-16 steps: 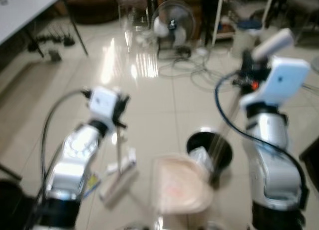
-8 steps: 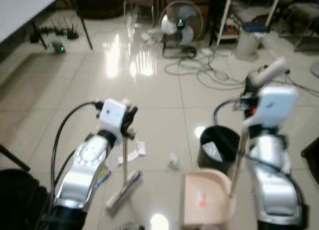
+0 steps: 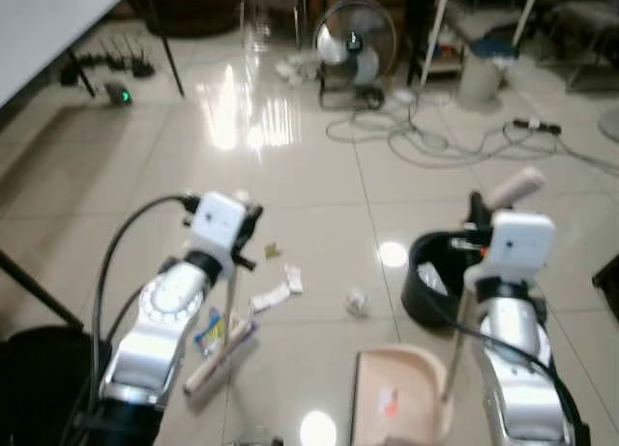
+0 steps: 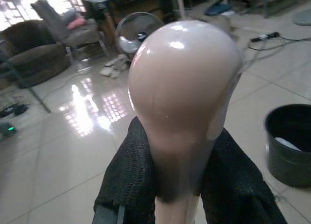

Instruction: Sweep floor

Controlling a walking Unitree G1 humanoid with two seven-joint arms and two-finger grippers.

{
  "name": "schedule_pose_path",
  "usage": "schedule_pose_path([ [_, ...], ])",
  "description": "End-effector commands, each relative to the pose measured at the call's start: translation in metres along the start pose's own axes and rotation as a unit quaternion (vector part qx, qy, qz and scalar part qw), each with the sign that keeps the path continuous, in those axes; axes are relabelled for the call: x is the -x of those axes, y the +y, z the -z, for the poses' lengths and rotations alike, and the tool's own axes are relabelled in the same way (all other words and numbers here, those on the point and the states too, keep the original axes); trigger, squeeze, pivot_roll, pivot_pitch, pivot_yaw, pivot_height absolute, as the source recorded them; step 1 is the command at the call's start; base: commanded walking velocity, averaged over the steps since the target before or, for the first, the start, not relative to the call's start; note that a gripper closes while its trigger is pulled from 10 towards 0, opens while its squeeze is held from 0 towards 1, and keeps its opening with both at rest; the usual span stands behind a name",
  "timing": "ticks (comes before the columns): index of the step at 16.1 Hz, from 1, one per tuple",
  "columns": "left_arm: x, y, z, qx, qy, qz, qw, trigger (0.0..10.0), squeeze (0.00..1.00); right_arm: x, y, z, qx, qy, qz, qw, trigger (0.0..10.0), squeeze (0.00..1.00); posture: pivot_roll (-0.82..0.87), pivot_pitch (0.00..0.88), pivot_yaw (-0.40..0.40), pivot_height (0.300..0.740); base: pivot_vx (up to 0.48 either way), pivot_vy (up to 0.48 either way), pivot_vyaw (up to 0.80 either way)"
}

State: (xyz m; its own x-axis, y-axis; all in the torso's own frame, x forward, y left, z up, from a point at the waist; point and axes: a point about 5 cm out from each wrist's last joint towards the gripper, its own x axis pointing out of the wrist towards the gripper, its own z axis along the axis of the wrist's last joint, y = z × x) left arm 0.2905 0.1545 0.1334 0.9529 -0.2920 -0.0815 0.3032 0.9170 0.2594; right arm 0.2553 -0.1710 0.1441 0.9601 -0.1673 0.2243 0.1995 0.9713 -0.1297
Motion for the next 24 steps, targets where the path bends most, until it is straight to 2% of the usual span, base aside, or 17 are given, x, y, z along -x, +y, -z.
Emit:
schedule_pose_path([
  [1,-0.001,-0.003,-0.009,0.006,-0.022,-0.003,1.0,10.0,0.0,-0.002,-0.006,-0.009,-0.011,-0.025,0.006,1.0,10.0,0.0,-0.02,0.073,0.059,0.74,0.0,0.0,0.0],
  [4,-0.004,0.003,-0.016,0.007,-0.037,-0.026,0.999,10.0,0.0,-0.002,-0.001,-0.006,-0.023,-0.001,-0.028,0.999,10.0,0.0,-0.03,0.067,0.062,0.74,0.0,0.0,0.0],
  [6,-0.006,0.011,-0.021,0.016,-0.049,-0.05,0.997,10.0,0.0,-0.002,0.007,-0.007,-0.004,0.0,-0.058,0.998,10.0,0.0,-0.03,0.061,0.063,0.74,0.0,0.0,0.0],
  [11,-0.005,0.015,-0.022,0.019,-0.054,-0.062,0.996,10.0,0.0,-0.003,0.019,-0.01,-0.002,-0.002,-0.094,0.996,10.0,0.0,-0.02,0.049,0.06,0.74,0.049,0.0,0.8],
  [21,-0.005,0.017,-0.021,0.023,-0.053,-0.066,0.996,10.0,0.0,-0.005,0.025,-0.011,-0.003,0.001,-0.114,0.994,10.0,0.0,-0.02,0.049,0.055,0.74,0.3,0.0,0.8],
  [23,-0.005,0.015,-0.021,0.024,-0.052,-0.063,0.996,10.0,0.0,-0.004,0.022,-0.012,-0.037,-0.002,-0.098,0.994,10.0,0.0,-0.02,0.053,0.058,0.74,0.307,0.0,0.23],
  [24,-0.006,0.014,-0.021,0.025,-0.052,-0.062,0.996,10.0,0.0,-0.004,0.02,-0.012,-0.034,-0.002,-0.094,0.995,10.0,0.0,-0.02,0.054,0.059,0.74,0.307,0.0,0.0],
])
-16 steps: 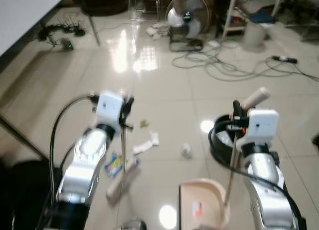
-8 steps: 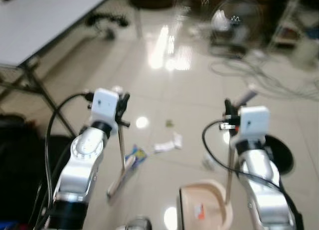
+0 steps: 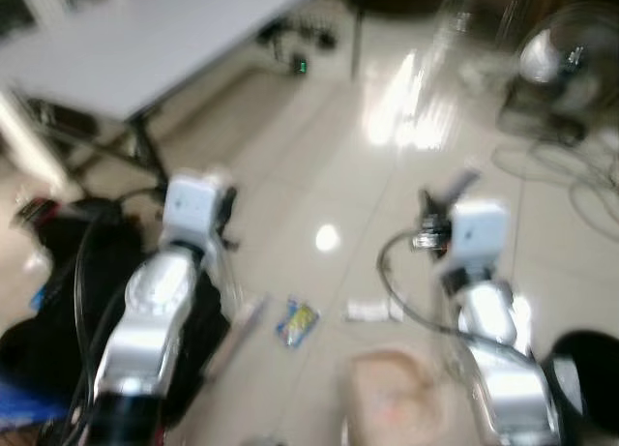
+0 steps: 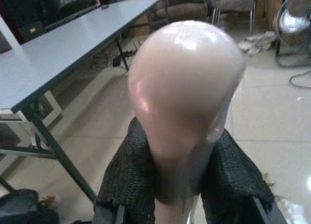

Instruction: Sweep floor

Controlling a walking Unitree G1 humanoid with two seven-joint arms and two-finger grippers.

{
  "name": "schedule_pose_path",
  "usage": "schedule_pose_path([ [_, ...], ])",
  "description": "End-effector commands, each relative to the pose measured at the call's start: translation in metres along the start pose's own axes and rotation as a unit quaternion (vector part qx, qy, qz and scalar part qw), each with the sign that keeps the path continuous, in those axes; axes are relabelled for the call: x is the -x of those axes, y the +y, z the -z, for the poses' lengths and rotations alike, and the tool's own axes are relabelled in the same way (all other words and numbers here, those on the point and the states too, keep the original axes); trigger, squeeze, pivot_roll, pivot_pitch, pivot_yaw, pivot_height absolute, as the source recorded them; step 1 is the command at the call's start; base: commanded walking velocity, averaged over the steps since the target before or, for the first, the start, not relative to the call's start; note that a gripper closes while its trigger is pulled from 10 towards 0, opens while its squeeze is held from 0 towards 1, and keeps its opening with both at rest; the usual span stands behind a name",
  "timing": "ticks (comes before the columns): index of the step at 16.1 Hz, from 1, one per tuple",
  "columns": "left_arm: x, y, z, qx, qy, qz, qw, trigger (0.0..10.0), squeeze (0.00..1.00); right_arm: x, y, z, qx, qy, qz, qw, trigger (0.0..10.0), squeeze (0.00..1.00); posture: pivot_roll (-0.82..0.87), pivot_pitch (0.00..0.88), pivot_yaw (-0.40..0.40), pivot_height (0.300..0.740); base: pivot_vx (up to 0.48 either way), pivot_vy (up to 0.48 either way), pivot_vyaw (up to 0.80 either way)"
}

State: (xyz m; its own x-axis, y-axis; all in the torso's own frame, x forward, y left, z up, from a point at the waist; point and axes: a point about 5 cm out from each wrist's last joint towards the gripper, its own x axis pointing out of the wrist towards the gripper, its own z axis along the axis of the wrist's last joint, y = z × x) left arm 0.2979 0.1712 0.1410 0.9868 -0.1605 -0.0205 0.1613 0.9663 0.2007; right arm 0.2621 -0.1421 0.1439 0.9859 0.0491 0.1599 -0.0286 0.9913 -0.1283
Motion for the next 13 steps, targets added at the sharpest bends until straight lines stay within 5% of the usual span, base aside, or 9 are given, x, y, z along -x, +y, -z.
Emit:
schedule_pose_path([
  [1,-0.0039,-0.008,-0.0176,-0.005,-0.038,0.015,0.999,10.0,0.0,0.0004,-0.0105,-0.0082,-0.003,-0.021,0.018,1.0,10.0,0.0,-0.02,0.055,0.061,0.74,0.307,0.0,0.0],
  [13,-0.0051,-0.0109,-0.0162,-0.001,-0.036,0.021,0.999,10.0,0.0,0.0,-0.0188,-0.0096,0.008,-0.028,0.041,0.999,10.0,0.0,-0.03,0.06,0.066,0.74,0.308,0.0,0.0],
])
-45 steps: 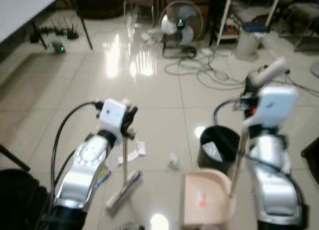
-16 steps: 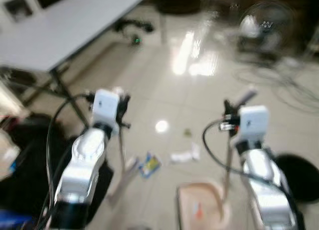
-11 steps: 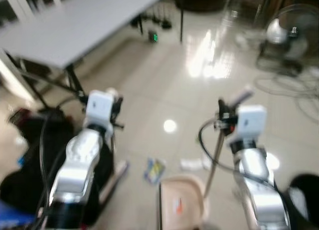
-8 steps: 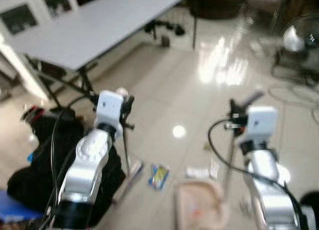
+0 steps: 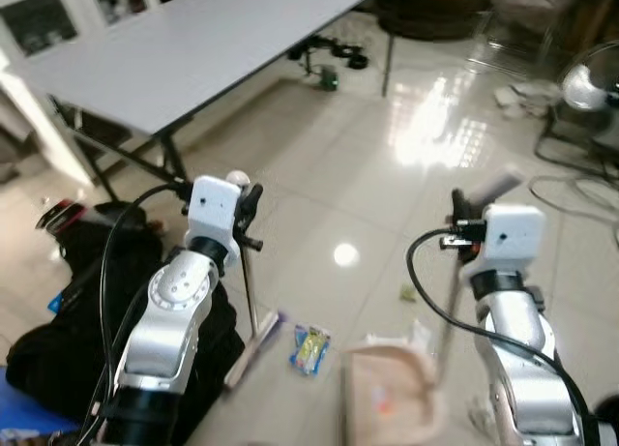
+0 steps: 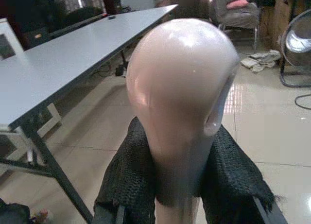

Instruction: Sweep floor

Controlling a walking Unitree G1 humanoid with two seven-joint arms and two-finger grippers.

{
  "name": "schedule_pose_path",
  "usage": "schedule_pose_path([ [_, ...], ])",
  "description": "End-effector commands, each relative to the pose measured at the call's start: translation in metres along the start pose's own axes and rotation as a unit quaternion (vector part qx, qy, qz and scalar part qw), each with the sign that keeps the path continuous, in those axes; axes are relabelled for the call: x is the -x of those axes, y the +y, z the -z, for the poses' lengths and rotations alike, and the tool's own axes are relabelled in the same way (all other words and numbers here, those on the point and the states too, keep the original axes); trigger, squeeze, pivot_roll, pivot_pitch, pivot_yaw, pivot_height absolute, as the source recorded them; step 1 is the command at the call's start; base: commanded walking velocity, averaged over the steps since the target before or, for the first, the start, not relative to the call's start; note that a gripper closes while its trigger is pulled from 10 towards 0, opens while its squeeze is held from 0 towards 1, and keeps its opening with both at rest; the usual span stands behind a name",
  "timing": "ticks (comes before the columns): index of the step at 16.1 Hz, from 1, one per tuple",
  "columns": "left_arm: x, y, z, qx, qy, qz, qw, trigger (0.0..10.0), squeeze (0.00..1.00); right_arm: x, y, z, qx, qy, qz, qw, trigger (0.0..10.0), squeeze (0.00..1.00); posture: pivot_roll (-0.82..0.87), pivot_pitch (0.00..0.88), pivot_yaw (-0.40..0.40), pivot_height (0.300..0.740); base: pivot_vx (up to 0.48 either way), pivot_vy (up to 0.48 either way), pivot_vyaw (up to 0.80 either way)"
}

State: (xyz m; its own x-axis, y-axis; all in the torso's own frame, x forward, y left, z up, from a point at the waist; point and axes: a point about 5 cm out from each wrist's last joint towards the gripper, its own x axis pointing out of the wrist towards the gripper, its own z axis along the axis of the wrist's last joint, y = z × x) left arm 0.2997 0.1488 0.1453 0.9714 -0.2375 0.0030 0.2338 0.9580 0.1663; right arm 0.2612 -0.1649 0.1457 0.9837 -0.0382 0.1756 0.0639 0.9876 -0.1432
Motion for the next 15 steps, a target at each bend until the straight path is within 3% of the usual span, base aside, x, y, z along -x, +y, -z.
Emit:
schedule_pose_path([
  [1,-0.001,0.008,-0.008,-0.019,-0.017,-0.012,1.0,10.0,0.0,-0.002,0.002,-0.011,-0.009,-0.028,0.001,1.0,10.0,0.0,-0.03,0.06,0.067,0.74,0.307,0.0,0.0],
  [5,-0.003,0.003,-0.008,-0.016,-0.019,-0.003,1.0,10.0,0.0,-0.001,0.0,-0.01,-0.036,-0.02,0.014,0.999,10.0,0.0,-0.03,0.06,0.074,0.74,0.309,0.0,-0.2],
  [7,-0.006,0.002,-0.01,-0.016,-0.022,0.0,1.0,10.0,0.0,-0.002,-0.001,-0.011,-0.027,-0.026,0.016,0.999,10.0,0.0,-0.03,0.064,0.076,0.74,0.307,0.0,-0.8],
  [10,-0.011,0.004,-0.01,-0.016,-0.019,-0.003,1.0,10.0,0.0,-0.005,0.0,-0.01,-0.021,-0.03,0.013,0.999,10.0,0.0,-0.02,0.07,0.085,0.74,0.309,0.0,0.0],
  [15,-0.018,0.009,-0.009,-0.034,-0.015,-0.013,0.999,10.0,0.0,-0.013,-0.007,-0.011,-0.025,-0.04,0.047,0.998,10.0,0.0,-0.02,0.093,0.101,0.74,0.0,0.0,0.0],
])
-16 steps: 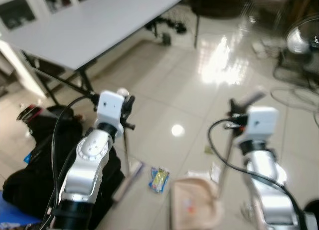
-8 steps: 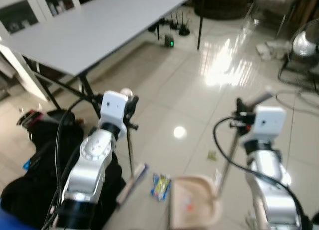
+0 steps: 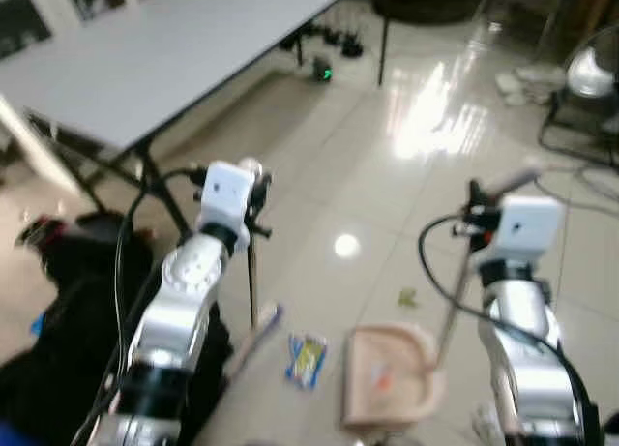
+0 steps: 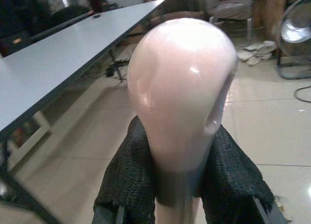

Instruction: Sweep floor

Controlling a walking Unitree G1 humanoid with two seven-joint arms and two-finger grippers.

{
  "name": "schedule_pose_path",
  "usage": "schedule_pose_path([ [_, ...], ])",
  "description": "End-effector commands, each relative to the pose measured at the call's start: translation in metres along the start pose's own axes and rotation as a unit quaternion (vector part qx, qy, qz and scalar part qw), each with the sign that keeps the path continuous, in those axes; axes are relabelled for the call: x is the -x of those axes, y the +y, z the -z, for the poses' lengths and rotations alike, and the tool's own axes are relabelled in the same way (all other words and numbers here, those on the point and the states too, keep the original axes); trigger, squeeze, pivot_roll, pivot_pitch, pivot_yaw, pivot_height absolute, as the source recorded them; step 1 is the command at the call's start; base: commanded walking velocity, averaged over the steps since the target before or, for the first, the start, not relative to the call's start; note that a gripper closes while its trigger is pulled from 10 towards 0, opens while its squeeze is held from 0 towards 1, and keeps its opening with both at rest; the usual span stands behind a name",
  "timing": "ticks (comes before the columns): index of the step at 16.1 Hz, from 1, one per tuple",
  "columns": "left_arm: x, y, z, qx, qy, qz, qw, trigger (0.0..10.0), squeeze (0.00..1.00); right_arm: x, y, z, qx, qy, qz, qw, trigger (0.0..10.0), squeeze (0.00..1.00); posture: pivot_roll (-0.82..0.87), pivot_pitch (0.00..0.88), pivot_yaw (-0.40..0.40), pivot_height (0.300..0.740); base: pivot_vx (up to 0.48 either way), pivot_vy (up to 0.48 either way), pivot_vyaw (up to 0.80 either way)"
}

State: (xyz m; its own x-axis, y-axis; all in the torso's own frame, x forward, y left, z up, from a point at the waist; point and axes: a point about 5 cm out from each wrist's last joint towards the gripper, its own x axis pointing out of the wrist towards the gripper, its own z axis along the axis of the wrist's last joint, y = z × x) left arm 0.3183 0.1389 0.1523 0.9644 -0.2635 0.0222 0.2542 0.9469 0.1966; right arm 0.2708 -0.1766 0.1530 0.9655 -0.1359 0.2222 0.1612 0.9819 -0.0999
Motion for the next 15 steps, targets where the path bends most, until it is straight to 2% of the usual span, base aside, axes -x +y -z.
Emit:
schedule_pose_path([
  [1,0.0,0.013,0.0,-0.021,-0.004,-0.026,0.999,10.0,0.0,-0.004,0.004,-0.006,-0.012,-0.022,0.002,1.0,10.0,0.0,-0.02,0.105,0.104,0.74,0.0,0.0,0.0],
  [3,-0.007,0.011,0.0,-0.035,-0.006,-0.022,0.999,10.0,0.0,-0.009,-0.002,-0.002,-0.004,-0.024,0.018,1.0,10.0,0.0,0.0,0.143,0.109,0.74,0.0,0.0,0.0],
  [6,-0.013,0.006,0.005,-0.016,0.002,-0.024,1.0,10.0,0.0,-0.016,-0.006,0.001,0.013,-0.034,0.023,0.999,10.0,0.0,0.0,0.191,0.123,0.74,0.0,0.0,0.0],
  [9,-0.013,0.004,0.007,-0.012,-0.001,-0.024,1.0,10.0,0.0,-0.022,-0.002,0.0,0.011,-0.048,0.015,0.999,10.0,0.0,0.02,0.246,0.112,0.74,0.0,0.0,0.0],
  [12,-0.011,0.011,0.004,-0.016,-0.017,-0.051,0.998,10.0,0.0,-0.026,0.007,-0.001,0.015,-0.075,-0.007,0.997,10.0,0.0,0.03,0.298,0.109,0.74,0.0,0.0,0.0],
  [15,-0.008,0.017,0.009,-0.001,-0.007,-0.063,0.998,10.0,0.0,-0.033,0.011,0.003,0.03,-0.07,-0.012,0.997,10.0,0.0,0.03,0.329,0.094,0.74,0.0,0.0,0.0],
])
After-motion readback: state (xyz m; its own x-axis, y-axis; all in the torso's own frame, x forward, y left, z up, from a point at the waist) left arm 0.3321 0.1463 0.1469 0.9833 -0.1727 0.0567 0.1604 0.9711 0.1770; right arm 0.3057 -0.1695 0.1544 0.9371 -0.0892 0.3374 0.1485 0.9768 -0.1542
